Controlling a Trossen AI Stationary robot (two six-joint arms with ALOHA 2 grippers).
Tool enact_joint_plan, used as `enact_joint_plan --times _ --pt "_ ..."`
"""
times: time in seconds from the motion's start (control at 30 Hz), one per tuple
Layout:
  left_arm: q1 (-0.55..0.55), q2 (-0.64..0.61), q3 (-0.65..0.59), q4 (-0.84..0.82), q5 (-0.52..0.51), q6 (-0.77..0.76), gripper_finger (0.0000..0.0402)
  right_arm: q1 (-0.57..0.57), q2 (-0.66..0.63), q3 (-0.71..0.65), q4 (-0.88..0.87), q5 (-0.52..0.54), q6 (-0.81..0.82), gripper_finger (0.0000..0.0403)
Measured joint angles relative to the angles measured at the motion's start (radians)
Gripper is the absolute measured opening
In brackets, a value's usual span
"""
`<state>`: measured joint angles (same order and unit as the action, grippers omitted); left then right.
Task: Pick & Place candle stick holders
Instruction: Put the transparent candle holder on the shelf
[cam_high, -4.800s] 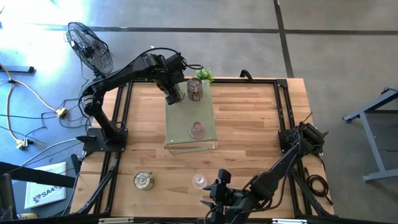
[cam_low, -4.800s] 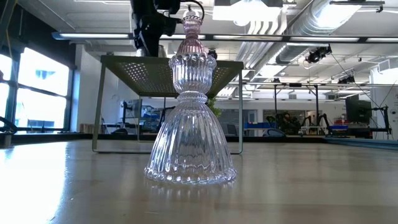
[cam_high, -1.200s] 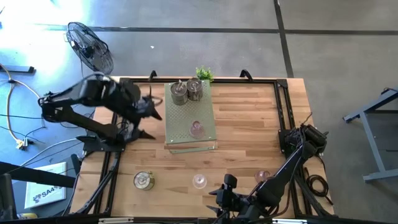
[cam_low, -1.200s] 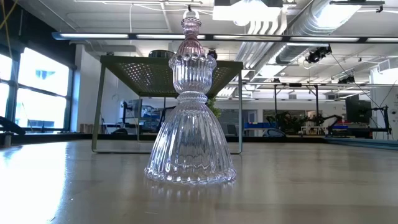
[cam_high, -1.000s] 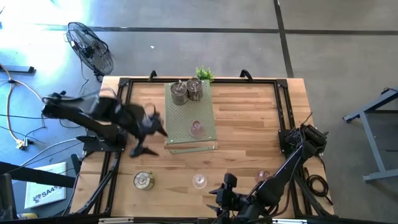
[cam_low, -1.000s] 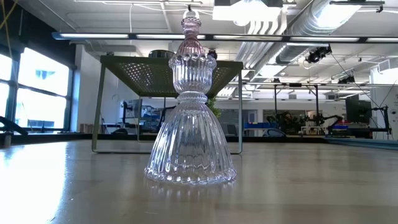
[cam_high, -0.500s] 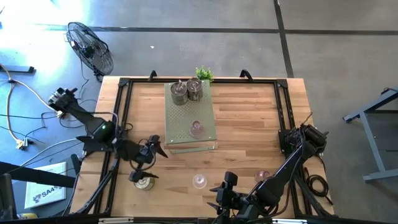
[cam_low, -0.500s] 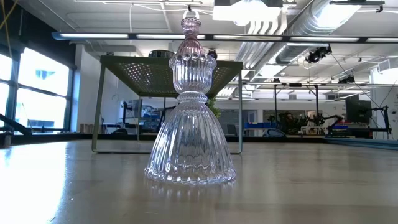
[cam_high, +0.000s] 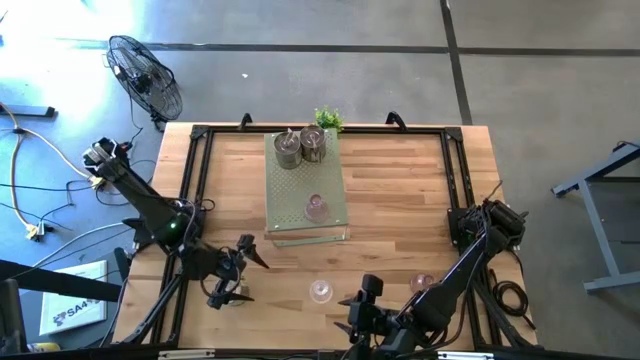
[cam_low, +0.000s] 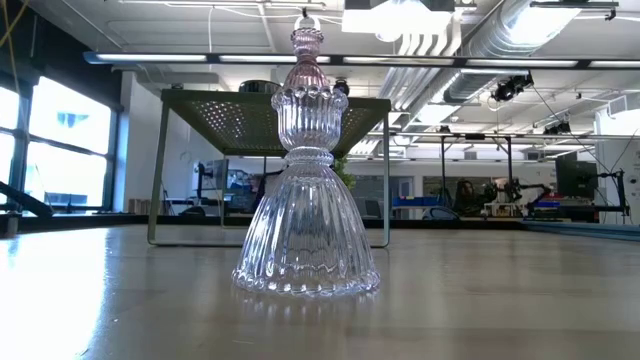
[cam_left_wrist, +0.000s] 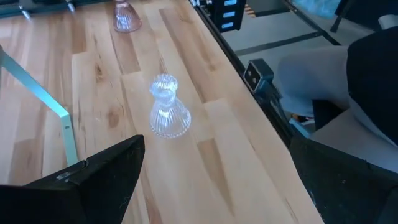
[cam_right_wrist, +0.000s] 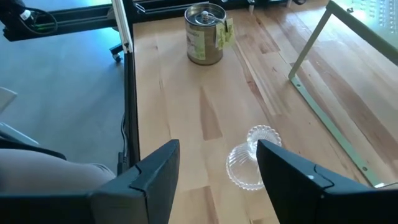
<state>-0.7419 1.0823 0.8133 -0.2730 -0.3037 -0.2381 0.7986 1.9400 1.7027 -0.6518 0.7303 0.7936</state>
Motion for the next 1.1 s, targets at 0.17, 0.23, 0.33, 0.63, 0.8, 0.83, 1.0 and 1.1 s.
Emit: enact_joint_plan --times 0.17,0.23,0.33,0.63,0.8,0.83,1.0,1.1 --pt "0.002 0.000 -0.060 0.063 0.001 -0.003 0.0395 0.000 0.000 0.000 -0.001 0.002 -0.013 0.0209" --pt "0.002 0.001 -0.076 0.087 0.001 -0.003 0.0395 0.000 0.000 0.000 -0.002 0.006 -0.016 0.0209" --pt "0.002 0.001 -0.098 0.133 0.001 -0.004 0.0395 0.000 0.000 0.000 -0.003 0.015 -0.018 0.0209" --pt "0.002 0.001 -0.175 0.256 -0.001 -0.012 0.0395 0.000 0.000 0.000 -0.006 0.028 -0.043 0.0209" --pt "0.002 0.000 -0.237 0.395 -0.006 0.018 0.0395 0.000 0.000 0.000 -0.006 0.031 -0.043 0.0209" --pt "0.002 0.000 -0.252 0.436 -0.006 0.029 0.0395 0.000 0.000 0.000 -0.006 0.031 -0.043 0.0209" --pt "0.002 0.001 -0.320 0.592 -0.006 0.060 0.0395 0.000 0.000 0.000 -0.006 0.031 -0.043 0.0209" --pt "0.002 0.000 -0.350 0.639 -0.006 0.074 0.0395 0.000 0.000 0.000 -0.006 0.031 -0.043 0.0209"
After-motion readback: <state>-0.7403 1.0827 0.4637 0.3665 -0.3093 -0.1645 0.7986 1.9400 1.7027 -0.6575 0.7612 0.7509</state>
